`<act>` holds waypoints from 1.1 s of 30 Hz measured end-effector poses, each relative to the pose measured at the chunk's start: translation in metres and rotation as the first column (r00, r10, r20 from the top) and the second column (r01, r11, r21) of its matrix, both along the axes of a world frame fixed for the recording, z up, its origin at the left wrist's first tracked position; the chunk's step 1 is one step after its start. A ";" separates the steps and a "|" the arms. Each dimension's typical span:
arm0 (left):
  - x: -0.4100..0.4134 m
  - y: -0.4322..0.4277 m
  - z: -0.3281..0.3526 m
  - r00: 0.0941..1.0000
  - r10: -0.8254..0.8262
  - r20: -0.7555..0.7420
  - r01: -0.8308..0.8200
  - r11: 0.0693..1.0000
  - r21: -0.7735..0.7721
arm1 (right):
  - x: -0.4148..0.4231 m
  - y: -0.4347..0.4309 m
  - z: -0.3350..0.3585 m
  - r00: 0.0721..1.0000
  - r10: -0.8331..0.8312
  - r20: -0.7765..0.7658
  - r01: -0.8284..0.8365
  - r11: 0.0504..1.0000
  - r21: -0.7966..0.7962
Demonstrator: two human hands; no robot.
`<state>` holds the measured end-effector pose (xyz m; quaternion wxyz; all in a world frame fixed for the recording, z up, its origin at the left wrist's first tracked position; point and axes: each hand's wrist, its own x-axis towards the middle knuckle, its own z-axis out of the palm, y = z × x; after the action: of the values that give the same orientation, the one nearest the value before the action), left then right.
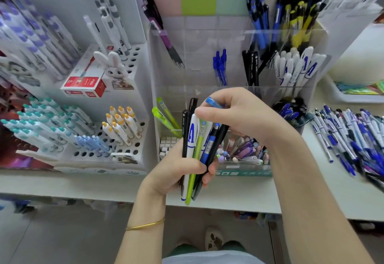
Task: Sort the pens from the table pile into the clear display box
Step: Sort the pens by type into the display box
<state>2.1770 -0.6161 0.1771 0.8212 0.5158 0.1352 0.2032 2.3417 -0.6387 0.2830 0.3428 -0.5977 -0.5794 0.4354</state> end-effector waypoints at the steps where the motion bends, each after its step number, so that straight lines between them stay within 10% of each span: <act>1: 0.001 0.000 0.001 1.000 0.012 -0.007 -0.012 1.000 0.002 | 0.002 0.002 0.000 1.000 0.013 0.001 -0.013 1.000 0.000; 12: -0.011 -0.001 -0.001 0.989 0.102 -0.109 -0.107 0.993 -0.042 | -0.008 0.025 -0.028 0.991 -0.137 0.001 0.133 0.966 0.223; 16: -0.026 -0.003 -0.010 0.978 0.108 -0.176 -0.121 0.990 -0.065 | -0.019 0.037 -0.030 0.867 -0.271 -0.417 0.359 0.921 0.148; 20: -0.036 -0.002 -0.012 0.968 0.114 -0.222 -0.121 0.993 -0.017 | -0.023 0.047 -0.030 0.768 -0.376 -0.519 0.492 0.864 0.102; 27: -0.046 0.004 -0.018 0.878 0.304 -0.369 -0.291 0.952 0.092 | -0.030 0.046 -0.034 0.627 -0.502 -0.595 0.772 0.501 0.391; 33: -0.034 0.000 -0.024 0.842 0.419 -0.339 -0.389 0.908 0.156 | -0.047 0.049 -0.048 0.704 -0.563 -0.433 0.695 0.421 0.582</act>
<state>2.1429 -0.6160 0.1527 0.6986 0.5373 0.3825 0.2774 2.2942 -0.5899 0.2355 0.7309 -0.5491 -0.4001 0.0643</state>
